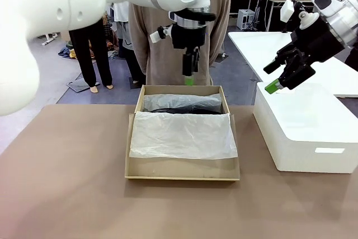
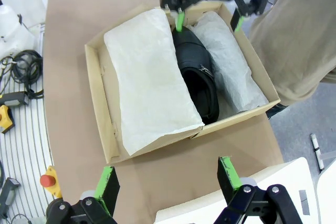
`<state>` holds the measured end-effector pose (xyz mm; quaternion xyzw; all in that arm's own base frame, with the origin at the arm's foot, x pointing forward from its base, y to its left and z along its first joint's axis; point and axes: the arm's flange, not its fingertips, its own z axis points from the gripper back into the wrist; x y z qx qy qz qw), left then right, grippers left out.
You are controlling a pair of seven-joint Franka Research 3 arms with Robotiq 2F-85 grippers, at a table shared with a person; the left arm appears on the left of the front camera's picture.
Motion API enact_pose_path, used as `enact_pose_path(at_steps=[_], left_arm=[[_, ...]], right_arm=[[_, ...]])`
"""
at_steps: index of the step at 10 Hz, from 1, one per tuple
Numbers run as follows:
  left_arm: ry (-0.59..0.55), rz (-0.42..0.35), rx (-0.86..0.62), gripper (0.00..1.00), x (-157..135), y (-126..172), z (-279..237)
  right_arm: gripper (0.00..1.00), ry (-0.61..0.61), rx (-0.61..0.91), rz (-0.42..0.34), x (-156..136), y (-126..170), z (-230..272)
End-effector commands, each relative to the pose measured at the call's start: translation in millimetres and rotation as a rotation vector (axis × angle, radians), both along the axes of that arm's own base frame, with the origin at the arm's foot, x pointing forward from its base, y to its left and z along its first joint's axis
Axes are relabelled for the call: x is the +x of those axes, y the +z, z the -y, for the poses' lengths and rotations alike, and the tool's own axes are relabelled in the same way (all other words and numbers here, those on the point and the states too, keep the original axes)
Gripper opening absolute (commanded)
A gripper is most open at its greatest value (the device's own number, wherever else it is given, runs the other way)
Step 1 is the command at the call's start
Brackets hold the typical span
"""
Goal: Pack the shoes into the box.
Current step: Close the Shoes Box.
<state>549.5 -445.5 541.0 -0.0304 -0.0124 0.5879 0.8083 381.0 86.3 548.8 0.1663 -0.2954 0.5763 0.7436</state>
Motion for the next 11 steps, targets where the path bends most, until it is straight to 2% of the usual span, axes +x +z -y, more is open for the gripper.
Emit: enact_pose_path(at_steps=[1,2,3,4,5,7,8,9,10,11], left_arm=[[-0.120,0.049,0.094,1.00,-15,9,-49],[-0.198,0.052,0.146,1.00,-16,14,-67],[-0.355,0.045,0.189,1.00,-20,18,-86],[-0.559,0.029,0.221,1.00,-24,21,-110],[-0.694,0.013,0.239,1.00,-28,23,-129],[-0.901,0.011,0.235,1.00,-32,22,-162],[-1.012,0.044,0.215,1.00,-34,20,-177],[-1.107,0.068,0.227,1.00,-37,19,-184],[-1.168,0.124,0.203,1.00,-38,19,-186],[-1.108,0.181,0.056,1.00,-37,24,-178]], right_arm=[[1.00,0.027,0.026,0.013,2,1,1],[1.00,0.027,0.026,0.013,2,1,1],[1.00,0.027,0.026,0.013,2,1,1],[1.00,0.027,0.026,0.013,2,1,1],[1.00,0.027,0.026,0.013,2,1,1],[1.00,0.027,0.026,0.013,2,1,1],[1.00,0.027,0.026,0.013,2,1,1],[1.00,0.027,0.026,0.013,2,1,1],[1.00,0.027,0.026,0.013,2,1,1],[1.00,0.027,0.026,0.013,2,1,1]])
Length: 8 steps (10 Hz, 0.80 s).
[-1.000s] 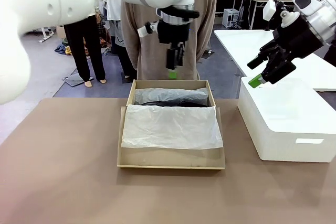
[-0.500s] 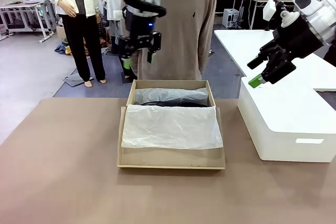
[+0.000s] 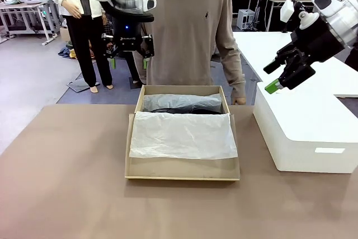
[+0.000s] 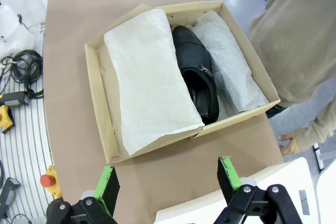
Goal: Pack the shoes into the box.
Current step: Close the Shoes Box.
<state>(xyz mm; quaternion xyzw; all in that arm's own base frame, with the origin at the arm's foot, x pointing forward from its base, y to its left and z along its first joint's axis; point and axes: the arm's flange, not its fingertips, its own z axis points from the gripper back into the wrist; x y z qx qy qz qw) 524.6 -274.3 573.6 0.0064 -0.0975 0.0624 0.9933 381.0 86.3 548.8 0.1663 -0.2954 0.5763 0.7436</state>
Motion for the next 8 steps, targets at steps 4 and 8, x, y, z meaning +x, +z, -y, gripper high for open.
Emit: enact_pose_path(at_steps=[4,8], left_arm=[[0.028,-0.016,0.077,1.00,2,-1,-1],[-0.007,-0.003,0.087,1.00,0,-6,-15]], right_arm=[[1.00,0.027,0.026,0.013,2,0,1],[1.00,0.027,0.026,0.013,2,0,1]])
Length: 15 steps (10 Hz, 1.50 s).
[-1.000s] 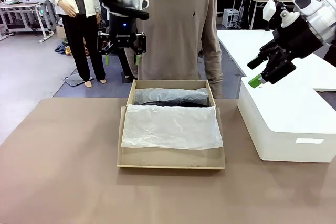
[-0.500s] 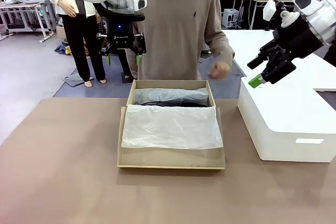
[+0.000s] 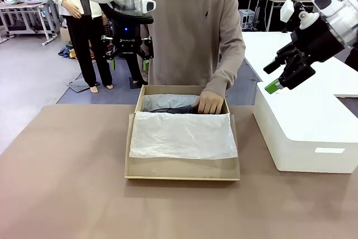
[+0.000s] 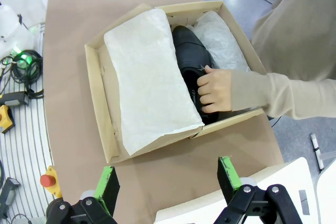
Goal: Pack the shoes into the box.
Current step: Close the Shoes Box.
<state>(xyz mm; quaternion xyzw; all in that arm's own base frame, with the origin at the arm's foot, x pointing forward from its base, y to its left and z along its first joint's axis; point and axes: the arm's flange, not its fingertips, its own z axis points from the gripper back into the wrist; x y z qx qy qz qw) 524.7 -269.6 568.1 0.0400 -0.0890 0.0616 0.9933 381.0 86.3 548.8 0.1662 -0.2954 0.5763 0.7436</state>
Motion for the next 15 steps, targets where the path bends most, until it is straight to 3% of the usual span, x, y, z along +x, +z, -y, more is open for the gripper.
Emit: enact_pose_path(at_steps=[1,3,8,9,12,13,15], left_arm=[[-0.075,0.022,0.031,1.00,0,-1,-28],[-0.280,0.095,0.069,1.00,-4,-4,-68],[-0.821,0.081,0.135,1.00,0,-5,-147],[-0.890,0.054,0.160,1.00,4,-5,-156],[-1.264,0.043,0.227,1.00,10,-15,-176],[-1.400,0.085,0.214,1.00,7,-18,-178],[-1.544,0.128,0.167,1.00,5,-21,-173]], right_arm=[[1.00,0.027,0.026,0.013,2,0,1],[1.00,0.027,0.026,0.013,2,0,1],[1.00,0.027,0.026,0.013,2,0,1],[1.00,0.027,0.026,0.013,2,0,1],[1.00,0.027,0.026,0.013,2,0,1],[1.00,0.027,0.026,0.013,2,0,1],[1.00,0.027,0.026,0.013,2,0,1]])
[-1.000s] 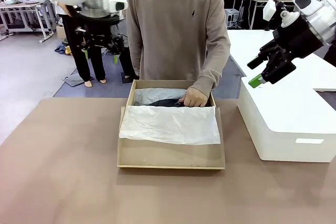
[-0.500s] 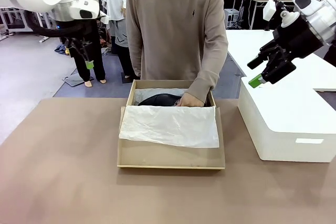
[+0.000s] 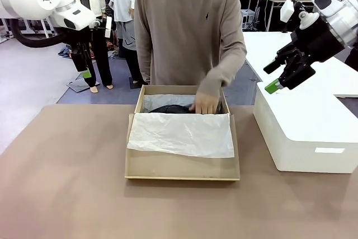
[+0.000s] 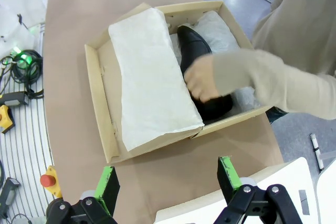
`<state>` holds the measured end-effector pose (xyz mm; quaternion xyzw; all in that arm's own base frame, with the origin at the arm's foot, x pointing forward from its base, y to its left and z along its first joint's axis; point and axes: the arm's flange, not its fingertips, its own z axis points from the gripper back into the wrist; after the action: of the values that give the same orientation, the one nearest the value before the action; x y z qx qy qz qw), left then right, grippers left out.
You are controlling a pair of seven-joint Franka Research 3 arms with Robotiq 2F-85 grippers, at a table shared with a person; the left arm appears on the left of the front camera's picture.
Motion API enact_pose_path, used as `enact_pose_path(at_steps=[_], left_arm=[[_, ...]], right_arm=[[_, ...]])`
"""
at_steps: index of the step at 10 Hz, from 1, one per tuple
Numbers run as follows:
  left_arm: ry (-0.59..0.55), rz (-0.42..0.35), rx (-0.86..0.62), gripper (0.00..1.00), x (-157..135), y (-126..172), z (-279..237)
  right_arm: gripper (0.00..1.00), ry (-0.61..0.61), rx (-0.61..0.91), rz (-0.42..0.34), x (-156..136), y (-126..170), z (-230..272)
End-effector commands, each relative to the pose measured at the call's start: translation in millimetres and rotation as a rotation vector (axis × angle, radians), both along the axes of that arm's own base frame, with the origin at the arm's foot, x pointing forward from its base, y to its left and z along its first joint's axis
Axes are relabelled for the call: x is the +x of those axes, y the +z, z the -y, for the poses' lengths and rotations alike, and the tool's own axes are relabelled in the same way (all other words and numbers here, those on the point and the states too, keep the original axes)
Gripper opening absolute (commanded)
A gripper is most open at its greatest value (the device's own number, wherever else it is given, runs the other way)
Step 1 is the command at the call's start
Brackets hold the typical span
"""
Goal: Pack the shoes into the box.
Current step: Close the Shoes Box.
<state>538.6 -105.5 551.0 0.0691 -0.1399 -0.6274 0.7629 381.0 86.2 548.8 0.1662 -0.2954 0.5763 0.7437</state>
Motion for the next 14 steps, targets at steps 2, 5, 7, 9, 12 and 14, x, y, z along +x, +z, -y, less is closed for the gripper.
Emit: enact_pose_path(at_steps=[2,5,7,9,12,14], left_arm=[[0.000,0.000,0.000,1.00,0,0,0],[0.000,0.000,0.000,1.00,0,0,0],[-0.013,-0.004,-0.013,1.00,-1,-1,2],[-0.202,-0.121,-0.059,1.00,12,-3,-7],[-0.394,-0.144,-0.106,1.00,24,-4,-14],[-0.398,-0.145,-0.112,0.73,27,-4,-14]], right_arm=[[1.00,0.027,0.026,0.013,2,0,1],[1.00,0.027,0.026,0.013,2,0,1],[1.00,0.027,0.026,0.013,2,0,1],[1.00,0.027,0.026,0.013,2,0,1],[1.00,0.027,0.026,0.013,2,0,1],[1.00,0.027,0.026,0.013,2,0,1]])
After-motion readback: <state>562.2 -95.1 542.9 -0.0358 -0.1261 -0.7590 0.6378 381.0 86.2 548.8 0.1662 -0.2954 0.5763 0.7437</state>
